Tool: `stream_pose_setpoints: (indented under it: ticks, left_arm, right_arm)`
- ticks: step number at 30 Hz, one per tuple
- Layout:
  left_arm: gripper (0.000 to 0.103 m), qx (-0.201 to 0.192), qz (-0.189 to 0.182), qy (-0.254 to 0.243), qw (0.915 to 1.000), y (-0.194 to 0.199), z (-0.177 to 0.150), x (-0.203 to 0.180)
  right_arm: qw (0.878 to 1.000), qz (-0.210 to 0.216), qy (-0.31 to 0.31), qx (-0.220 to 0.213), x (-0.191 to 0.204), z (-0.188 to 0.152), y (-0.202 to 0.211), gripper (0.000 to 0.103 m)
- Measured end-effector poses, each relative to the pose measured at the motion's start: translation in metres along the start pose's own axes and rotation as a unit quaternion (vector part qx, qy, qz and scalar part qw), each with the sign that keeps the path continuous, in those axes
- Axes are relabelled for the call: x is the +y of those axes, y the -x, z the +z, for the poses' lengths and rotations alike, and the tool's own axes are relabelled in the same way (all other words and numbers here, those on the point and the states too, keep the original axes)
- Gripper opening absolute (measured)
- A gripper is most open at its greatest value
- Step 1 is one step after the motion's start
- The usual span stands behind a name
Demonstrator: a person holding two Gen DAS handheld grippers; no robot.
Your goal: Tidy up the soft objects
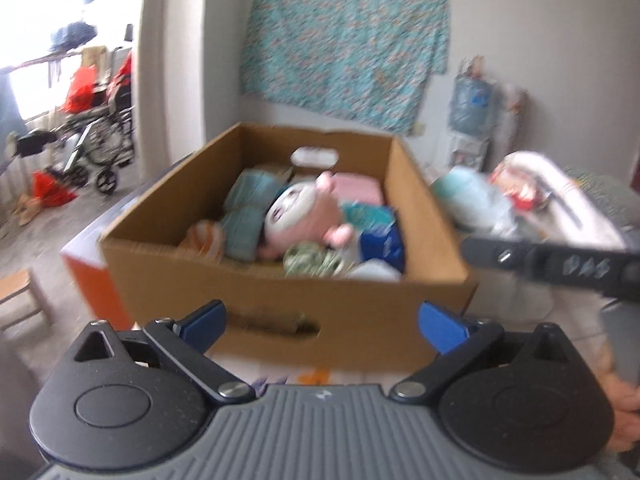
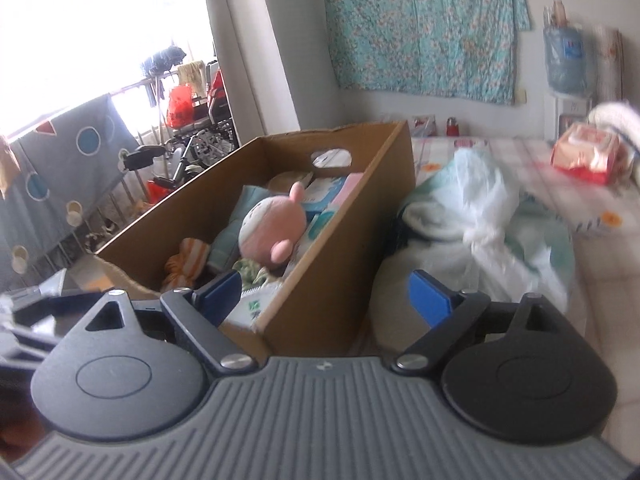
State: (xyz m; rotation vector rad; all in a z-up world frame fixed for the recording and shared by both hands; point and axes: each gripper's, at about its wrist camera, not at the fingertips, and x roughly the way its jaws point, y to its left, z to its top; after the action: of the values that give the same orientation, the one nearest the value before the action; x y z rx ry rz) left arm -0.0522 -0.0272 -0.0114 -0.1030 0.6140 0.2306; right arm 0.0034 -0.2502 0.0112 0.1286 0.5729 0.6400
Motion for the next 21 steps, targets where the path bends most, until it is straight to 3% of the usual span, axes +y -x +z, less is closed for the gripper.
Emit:
stream_pose_setpoints:
  ticks: [7,14,21]
  left_arm:
    - [0.103,0.060,0.036,0.025,0.9972,-0.007,-0.017,0.005]
    - [0.103,0.098,0.107,0.007,0.9894,-0.011,-0.005,0.000]
    - [0.103,0.087,0.102,0.043,0.9900,0.001,0.012,0.008]
  right_arm:
    - [0.999,0.017,-0.029,0.031,-0.005,-0.013,0.012,0.096]
    - [0.997,0.023,-0.025,0.073,-0.001,-0.014,0.015,0.102]
    - [0.995,0.035,0.019,0.092,0.017,-0.002,0.010,0.102]
